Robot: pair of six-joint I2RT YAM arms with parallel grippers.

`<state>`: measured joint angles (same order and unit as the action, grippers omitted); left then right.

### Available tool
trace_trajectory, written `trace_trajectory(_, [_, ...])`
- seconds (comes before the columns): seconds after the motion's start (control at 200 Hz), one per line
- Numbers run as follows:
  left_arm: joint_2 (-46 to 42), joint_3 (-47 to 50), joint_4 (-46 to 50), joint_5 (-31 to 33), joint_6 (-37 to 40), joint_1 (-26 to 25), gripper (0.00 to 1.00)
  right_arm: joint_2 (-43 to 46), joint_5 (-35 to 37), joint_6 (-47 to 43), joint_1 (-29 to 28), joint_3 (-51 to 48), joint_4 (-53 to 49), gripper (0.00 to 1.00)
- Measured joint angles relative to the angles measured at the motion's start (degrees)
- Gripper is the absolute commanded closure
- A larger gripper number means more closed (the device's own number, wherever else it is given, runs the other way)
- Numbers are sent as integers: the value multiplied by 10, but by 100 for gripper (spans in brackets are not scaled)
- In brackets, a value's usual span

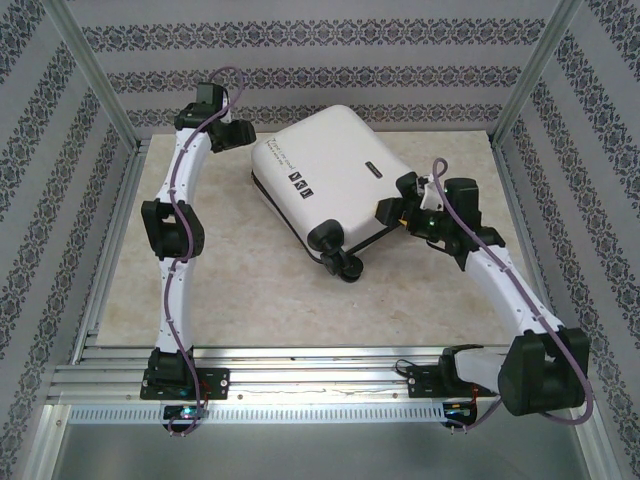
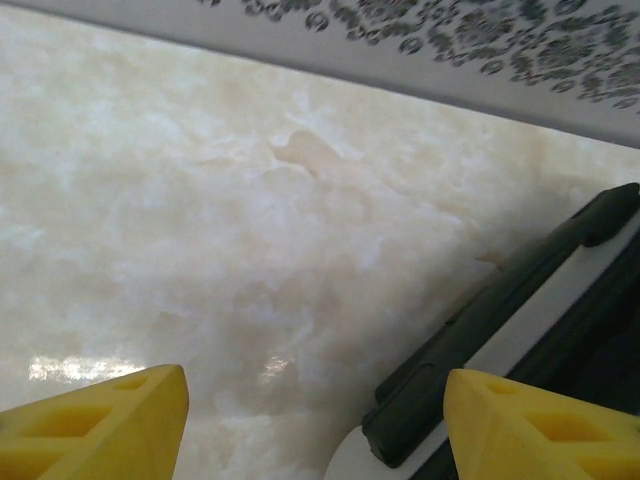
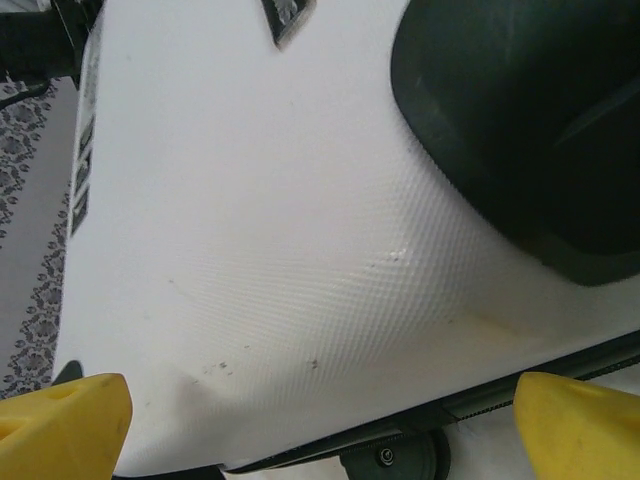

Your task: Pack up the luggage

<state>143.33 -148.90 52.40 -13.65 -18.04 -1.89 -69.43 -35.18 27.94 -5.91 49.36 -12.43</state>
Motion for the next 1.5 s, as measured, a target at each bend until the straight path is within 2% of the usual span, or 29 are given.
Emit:
trace_trajectory(0.455, [0,67,-55,-2,-19,-14,37,-78,9,-11,-2,72,-32,4])
trace_trajectory(0.585, [-25,137,-96,-1,-19,-15,38,-100,10,-23,-2,100,-51,5])
trace_trajectory(0.869, [-233,494,-268,42,-50,-14,36,-133,29,-55,-10,140,-62,7])
trace_trajectory(1.164, [-413,755,-361,93,-107,-15,36,-132,71,-65,-45,146,-50,8])
trace_trajectory(1.294, [-493,838,-357,129,-126,-35,36,-132,80,-72,-52,151,-50,8])
trace_trajectory(1.499, [-572,884,-340,143,-149,-96,36,-157,110,-84,-52,195,-57,8])
